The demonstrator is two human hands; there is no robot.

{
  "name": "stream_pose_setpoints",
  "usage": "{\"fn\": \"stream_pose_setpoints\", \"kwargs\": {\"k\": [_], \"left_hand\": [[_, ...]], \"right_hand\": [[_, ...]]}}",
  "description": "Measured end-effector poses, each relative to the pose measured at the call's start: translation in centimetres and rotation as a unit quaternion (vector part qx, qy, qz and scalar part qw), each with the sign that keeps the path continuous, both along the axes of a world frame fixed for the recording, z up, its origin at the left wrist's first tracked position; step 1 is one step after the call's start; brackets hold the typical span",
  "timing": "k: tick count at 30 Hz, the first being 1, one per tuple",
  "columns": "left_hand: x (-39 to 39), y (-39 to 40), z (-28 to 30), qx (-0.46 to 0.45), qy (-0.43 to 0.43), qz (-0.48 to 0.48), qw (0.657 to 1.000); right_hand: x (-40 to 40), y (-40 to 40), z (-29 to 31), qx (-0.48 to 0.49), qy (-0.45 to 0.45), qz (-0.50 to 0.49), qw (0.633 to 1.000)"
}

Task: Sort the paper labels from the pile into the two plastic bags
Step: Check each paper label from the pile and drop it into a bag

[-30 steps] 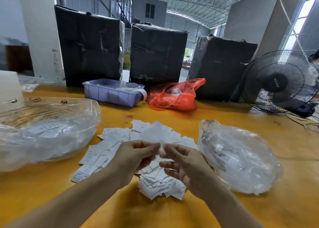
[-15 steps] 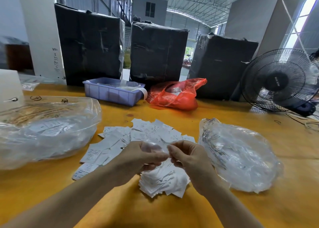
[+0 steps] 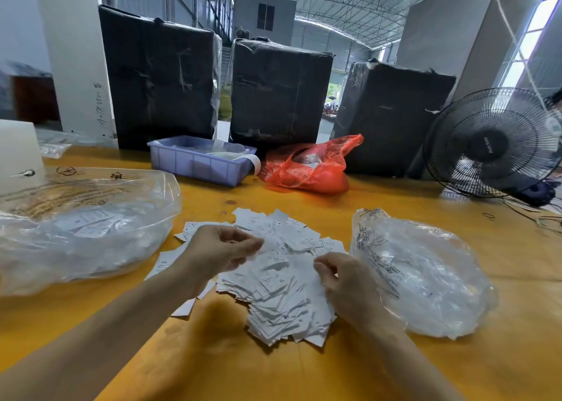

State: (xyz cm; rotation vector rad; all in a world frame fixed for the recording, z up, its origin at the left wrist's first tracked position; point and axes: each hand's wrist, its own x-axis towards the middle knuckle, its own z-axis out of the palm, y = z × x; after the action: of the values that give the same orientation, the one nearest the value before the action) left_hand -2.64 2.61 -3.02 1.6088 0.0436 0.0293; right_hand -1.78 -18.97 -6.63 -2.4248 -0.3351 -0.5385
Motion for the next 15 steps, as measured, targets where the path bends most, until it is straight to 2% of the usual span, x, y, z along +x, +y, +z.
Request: {"fn": "stream_pose_setpoints", "kwargs": {"k": [4, 8, 10, 13, 15], "left_hand": [[0.3, 0.1, 0.0, -0.039, -0.018, 0.021, 0.999], [0.4, 0.2, -0.4, -0.019, -0.015, 0.026, 0.999], [0.6, 0.2, -0.6, 0.004, -0.011, 0.021, 1.000], [0.7, 0.2, -1.0, 0.020, 0.002, 0.019, 1.000], [0.7, 0.2, -1.1, 0.031, 0.007, 0.013, 0.999]], "right_hand": [[0.3, 2.6, -0.9, -0.101, -0.003, 0.035, 0.994], [0.0, 5.0, -1.7, -0.189, 0.010, 0.031, 0.981], [0.2, 5.1, -1.7, -0.148, 0.055, 0.019, 0.987], [0.5, 4.5, -1.1, -0.018, 0.124, 0.022, 0.992], [0.7, 3.8, -0.8, 0.037, 0.135, 0.018, 0.990]]}}
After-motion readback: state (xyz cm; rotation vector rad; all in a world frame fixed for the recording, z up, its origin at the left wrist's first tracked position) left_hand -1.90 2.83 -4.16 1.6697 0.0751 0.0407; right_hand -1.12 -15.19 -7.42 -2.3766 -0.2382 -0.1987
